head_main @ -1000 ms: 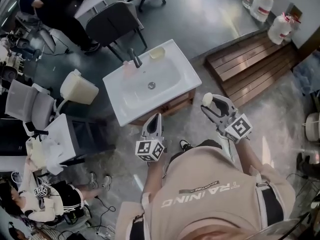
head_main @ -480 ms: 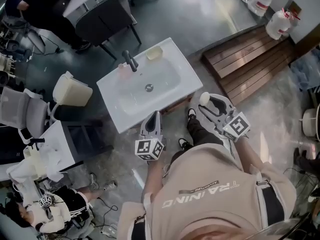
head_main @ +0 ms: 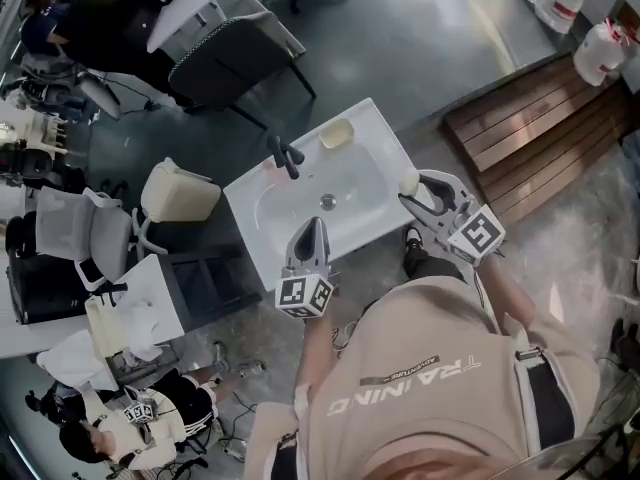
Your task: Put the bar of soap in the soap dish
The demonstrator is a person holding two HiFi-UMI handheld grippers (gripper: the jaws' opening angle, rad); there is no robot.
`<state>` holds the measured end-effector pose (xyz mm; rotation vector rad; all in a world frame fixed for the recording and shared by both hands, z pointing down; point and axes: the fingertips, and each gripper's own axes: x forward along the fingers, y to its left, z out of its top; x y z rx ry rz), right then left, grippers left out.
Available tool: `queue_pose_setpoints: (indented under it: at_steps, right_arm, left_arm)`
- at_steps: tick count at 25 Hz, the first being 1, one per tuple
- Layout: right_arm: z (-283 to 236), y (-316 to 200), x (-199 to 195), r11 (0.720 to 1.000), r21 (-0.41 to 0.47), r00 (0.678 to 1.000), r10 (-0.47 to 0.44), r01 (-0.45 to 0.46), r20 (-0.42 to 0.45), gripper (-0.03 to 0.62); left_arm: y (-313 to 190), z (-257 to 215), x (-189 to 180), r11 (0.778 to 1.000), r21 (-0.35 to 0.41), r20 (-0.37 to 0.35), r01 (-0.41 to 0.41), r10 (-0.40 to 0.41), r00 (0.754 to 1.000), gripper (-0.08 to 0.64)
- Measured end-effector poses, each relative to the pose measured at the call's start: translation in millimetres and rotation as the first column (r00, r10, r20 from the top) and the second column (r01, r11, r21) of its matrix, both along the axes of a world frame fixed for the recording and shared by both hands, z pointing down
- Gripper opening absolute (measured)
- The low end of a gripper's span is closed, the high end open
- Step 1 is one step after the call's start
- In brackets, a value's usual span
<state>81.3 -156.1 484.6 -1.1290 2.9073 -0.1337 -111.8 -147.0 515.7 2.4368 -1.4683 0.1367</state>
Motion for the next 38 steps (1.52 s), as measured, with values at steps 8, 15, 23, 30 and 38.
queue_pose_setpoints:
  at_steps: [8,15,23,30,38]
  right_arm:
    - [16,-57,2,0.998,-0.004,0.996,-0.071,0.071,-0.048,0.175]
    - [39,-82,6,0.994,-0.092,0.998,-0.066,0.063,-0.024,0.175]
    - [42,-109,-36,0.994,-0.079,0.99,-0.09,0.082,-0.111,0.175]
    - [60,-131,-74,0.993,-0.108,0.964,-0.082,0.056,-0.254,0.175]
    - [81,-161,-115,0.989,-0.142,0.937,-0.08,0.033,-0.341,0.175]
  left_arm:
    - [-41,11,14,0.997,-0.054,-0.009,0.053,-0.053,0.999,0.011]
    - [-69,14,15,0.997,-0.058,-0.009,0.052,-0.053,0.999,0.011]
    - [-84,16,-23,0.997,-0.054,-0.039,0.062,-0.064,0.997,0.011]
    - [-101,-4,-58,1.0,0.001,-0.056,0.018,-0.018,0.998,0.011]
    - [-116,10,-86,0.998,-0.012,-0.096,-0.062,0.061,0.994,0.011]
